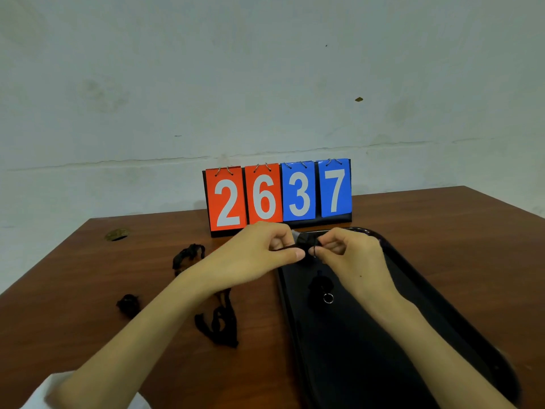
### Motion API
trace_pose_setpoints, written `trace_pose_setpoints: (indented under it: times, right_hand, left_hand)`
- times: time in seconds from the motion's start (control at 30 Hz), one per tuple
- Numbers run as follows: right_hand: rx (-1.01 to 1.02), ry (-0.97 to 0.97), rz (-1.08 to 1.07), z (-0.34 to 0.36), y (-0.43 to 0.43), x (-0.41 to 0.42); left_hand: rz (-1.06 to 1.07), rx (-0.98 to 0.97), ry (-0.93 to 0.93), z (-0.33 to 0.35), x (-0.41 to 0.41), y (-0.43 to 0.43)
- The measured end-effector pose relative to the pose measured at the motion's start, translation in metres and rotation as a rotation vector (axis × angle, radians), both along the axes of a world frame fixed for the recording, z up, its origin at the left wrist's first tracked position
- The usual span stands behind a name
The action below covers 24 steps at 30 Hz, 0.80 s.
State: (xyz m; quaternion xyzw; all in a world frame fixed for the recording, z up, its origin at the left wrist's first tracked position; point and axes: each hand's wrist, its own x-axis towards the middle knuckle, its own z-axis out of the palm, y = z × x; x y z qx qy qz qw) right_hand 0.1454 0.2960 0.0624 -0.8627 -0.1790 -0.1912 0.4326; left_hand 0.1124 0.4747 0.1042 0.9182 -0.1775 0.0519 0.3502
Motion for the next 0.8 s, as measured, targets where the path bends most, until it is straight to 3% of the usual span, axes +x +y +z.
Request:
trace_pose_setpoints:
  times: [0.27,0.57,0.8]
  right_hand:
    - [-0.107,0.191,0.301,0.006,0.005,-0.009]
    - [0.128,0.284,0.492,0.012,0.006,-0.016]
    - [0.386,0.282,0.522,0.018,0.003,-0.016]
  left_hand:
    - [-0.011,-0.004,-0.046,0.01,0.001,0.013]
    - [0.014,-0.063,-0.034,0.004,0.01,0.016]
    - [0.05,-0.091,0.094,-0.004,0.013,0.014]
